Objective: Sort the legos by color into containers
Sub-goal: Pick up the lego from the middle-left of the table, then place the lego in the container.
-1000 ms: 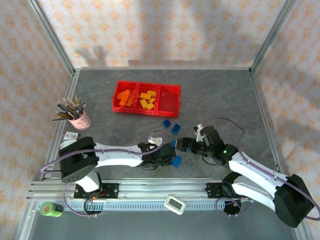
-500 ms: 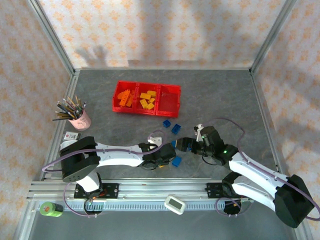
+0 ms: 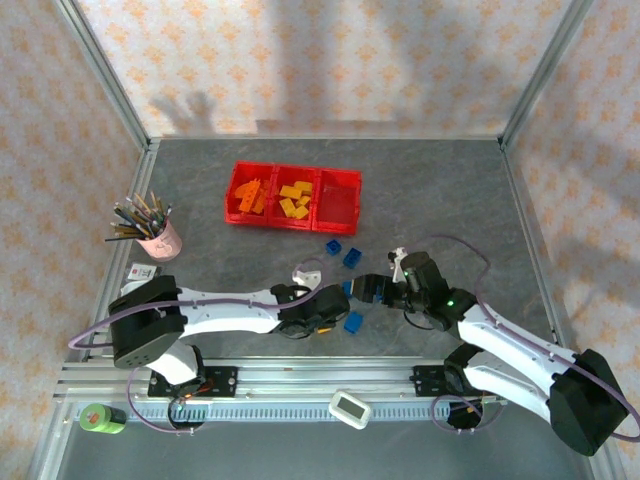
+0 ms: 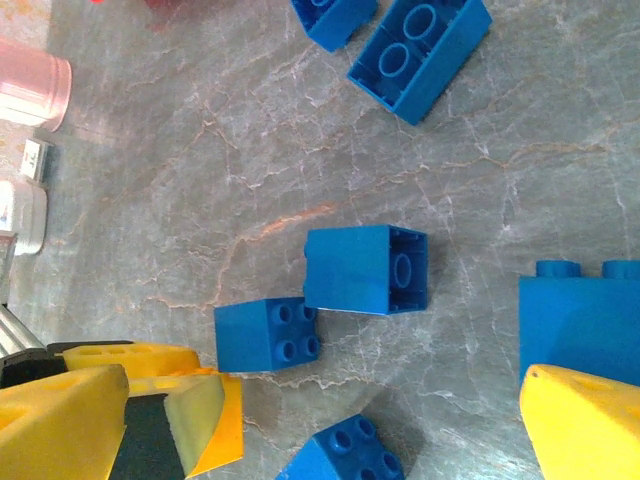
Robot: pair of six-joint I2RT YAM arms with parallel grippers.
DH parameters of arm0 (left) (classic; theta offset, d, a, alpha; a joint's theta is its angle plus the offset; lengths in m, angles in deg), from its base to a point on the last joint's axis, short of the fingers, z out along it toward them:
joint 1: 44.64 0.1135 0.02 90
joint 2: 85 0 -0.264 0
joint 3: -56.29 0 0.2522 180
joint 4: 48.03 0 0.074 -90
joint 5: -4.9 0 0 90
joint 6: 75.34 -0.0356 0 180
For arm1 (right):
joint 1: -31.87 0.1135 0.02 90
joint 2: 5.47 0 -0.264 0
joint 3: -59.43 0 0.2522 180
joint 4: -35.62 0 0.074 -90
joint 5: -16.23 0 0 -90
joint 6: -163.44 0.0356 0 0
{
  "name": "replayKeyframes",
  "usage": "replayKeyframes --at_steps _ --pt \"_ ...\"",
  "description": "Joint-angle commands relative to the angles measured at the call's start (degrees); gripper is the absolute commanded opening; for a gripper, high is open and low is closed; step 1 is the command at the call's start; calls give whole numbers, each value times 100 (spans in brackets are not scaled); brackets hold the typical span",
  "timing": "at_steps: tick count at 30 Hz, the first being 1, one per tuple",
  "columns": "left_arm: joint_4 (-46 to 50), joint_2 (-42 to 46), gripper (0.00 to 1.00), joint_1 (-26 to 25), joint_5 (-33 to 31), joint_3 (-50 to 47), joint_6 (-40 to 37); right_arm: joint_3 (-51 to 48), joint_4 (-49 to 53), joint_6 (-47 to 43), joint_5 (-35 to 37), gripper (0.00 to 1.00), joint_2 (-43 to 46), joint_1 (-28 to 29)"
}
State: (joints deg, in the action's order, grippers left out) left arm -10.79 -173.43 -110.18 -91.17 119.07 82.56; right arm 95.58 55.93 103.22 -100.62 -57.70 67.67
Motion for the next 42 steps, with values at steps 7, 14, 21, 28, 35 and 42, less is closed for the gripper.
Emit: replayKeyframes --at_steps 7,14,21,28,35,42 --pt "1167 854 35 383 -998 314 -381 686 -316 -23 -37 100 -209 -26" --pt "884 1048 35 1824 -1621 1167 -1749 1202 -788 81 166 100 -801 -28" --pt "300 -160 35 3168 -1503 2477 -3009 1658 -702 43 738 100 -1251 -80" --pt "75 -1988 36 3797 -1118 4090 -3544 1906 -925 15 827 100 -1514 -186" --pt "312 -2935 55 4049 -860 4935 -3681 2200 -661 -262 796 100 -1798 -186" --pt "297 -2427 64 4049 -454 4698 -3775 2387 -196 -535 962 100 -1826 -169"
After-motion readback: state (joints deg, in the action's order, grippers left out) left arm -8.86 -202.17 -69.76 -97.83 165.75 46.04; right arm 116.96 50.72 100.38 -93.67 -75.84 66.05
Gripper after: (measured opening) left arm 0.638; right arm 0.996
